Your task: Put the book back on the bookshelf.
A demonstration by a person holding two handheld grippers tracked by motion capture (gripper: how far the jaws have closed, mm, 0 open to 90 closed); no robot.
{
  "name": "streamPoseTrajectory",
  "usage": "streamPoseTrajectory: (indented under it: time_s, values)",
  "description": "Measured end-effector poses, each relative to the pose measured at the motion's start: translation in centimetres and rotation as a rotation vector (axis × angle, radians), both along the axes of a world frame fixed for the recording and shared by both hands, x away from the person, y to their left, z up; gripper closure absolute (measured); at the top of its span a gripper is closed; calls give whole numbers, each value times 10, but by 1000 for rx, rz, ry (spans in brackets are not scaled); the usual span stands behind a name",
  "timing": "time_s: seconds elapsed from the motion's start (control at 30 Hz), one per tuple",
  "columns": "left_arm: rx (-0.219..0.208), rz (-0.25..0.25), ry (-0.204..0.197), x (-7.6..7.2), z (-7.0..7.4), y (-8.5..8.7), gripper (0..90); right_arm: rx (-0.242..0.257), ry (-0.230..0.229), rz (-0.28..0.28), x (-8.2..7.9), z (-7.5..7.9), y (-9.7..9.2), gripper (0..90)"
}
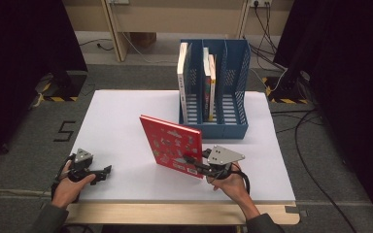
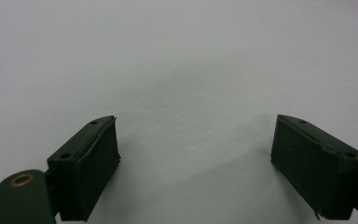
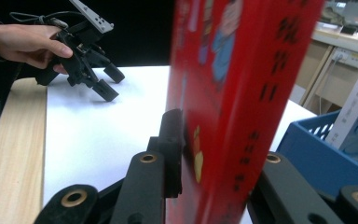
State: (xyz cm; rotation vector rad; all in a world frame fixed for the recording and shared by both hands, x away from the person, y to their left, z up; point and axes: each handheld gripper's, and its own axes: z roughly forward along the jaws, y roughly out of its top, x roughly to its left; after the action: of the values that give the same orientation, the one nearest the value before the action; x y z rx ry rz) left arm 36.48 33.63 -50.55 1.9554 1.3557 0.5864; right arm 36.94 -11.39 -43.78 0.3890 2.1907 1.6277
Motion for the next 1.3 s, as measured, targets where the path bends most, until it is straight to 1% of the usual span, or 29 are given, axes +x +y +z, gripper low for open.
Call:
streamPoseTrajectory:
  time_s: [0.17, 0.23, 0.27, 0.33, 0.43, 0.5, 0.53, 0.57, 0.63, 0.77, 0.87, 1.13, 1.3]
  values:
    - [0, 0, 0, 0, 0, 0, 139, -2, 20, -5, -4, -2, -2, 751]
    - [0, 0, 0, 0, 0, 0, 138, 22, 46, -6, -4, -3, -3, 762]
    - [1, 0, 0, 0, 0, 0, 139, 25, 54, -7, -5, -3, -4, 761]
    - [0, 0, -1, 0, 0, 0, 138, 27, 53, -11, -5, -4, -5, 761]
    - [0, 1, 0, 0, 0, 0, 138, 29, 67, -26, -5, -5, -6, 755]
    - [-1, 0, -1, 0, 0, 0, 138, 31, 67, -28, -4, -6, -7, 753]
    - [-1, -1, -1, 0, 0, 0, 138, 34, 71, -33, -4, -6, -7, 749]
    - [0, -1, -1, 0, 0, 0, 138, 39, 85, -44, -4, -6, -8, 744]
    - [-1, 0, -1, 0, 0, 0, 138, 41, 90, -61, -3, -7, -9, 739]
    - [0, -1, -1, 0, 0, 0, 138, 55, 104, -71, -1, -8, -11, 736]
    - [-1, -2, -1, 0, 0, 0, 138, 56, 98, -82, -1, -9, -11, 728]
    - [0, -4, -2, 0, 0, 0, 138, 54, 80, -85, -1, -8, -11, 712]
    - [0, -4, -2, 0, 0, 0, 138, 92, 57, -87, -2, -2, -14, 692]
